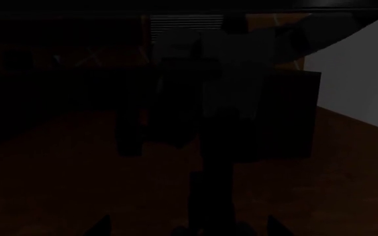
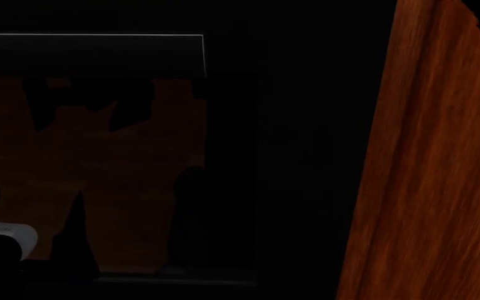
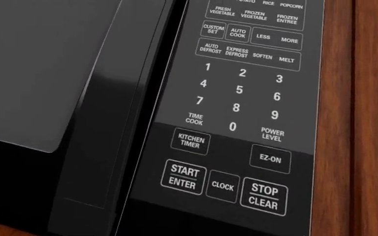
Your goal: Press the start button on the microwave
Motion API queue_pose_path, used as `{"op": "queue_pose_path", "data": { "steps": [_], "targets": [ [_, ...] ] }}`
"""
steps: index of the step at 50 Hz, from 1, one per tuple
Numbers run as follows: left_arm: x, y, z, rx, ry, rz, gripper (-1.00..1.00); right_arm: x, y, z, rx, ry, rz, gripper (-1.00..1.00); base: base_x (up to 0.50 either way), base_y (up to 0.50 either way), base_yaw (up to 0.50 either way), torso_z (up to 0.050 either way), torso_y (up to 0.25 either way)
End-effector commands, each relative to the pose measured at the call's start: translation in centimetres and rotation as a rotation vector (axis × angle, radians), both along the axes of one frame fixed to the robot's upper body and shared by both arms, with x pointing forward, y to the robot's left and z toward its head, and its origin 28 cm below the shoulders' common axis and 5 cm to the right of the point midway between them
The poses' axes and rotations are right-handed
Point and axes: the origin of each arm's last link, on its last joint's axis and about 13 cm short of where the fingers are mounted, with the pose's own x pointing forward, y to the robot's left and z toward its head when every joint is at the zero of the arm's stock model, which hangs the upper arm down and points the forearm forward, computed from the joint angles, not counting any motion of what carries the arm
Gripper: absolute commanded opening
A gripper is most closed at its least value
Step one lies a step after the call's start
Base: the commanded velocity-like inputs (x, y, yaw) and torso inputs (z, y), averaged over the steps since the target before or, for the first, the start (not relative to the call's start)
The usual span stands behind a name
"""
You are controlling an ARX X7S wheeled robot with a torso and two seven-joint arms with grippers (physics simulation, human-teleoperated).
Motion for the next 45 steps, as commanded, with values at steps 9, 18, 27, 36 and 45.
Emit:
{"op": "queue_pose_path", "data": {
  "steps": [9,18,27,36,45],
  "targets": [
    [0.0,0.1,-0.4,-0.007,0.006,0.004,1.0,3.7,1.2,4.3,-0.042,0.001,0.015,-1.0,0.0,0.0,0.0,0.0,0.0],
    [-0.3,0.3,-0.3,-0.009,0.01,0.009,1.0,5.5,1.0,4.7,-0.007,0.021,0.008,-1.0,0.0,0.0,0.0,0.0,0.0],
    [-0.4,0.6,-0.5,-0.014,0.014,0.026,1.0,6.7,1.1,4.2,0.011,0.064,0.011,-1.0,0.0,0.0,0.0,0.0,0.0],
    [-0.4,0.6,-0.7,-0.011,0.017,0.028,1.0,7.8,1.0,3.3,0.026,0.111,0.015,-1.0,0.0,0.0,0.0,0.0,0.0],
    [-0.4,0.7,-0.8,-0.012,0.021,0.029,1.0,9.0,1.1,3.0,0.017,0.123,0.032,-1.0,0.01,0.0,0.0,0.0,0.0]
  ]
}}
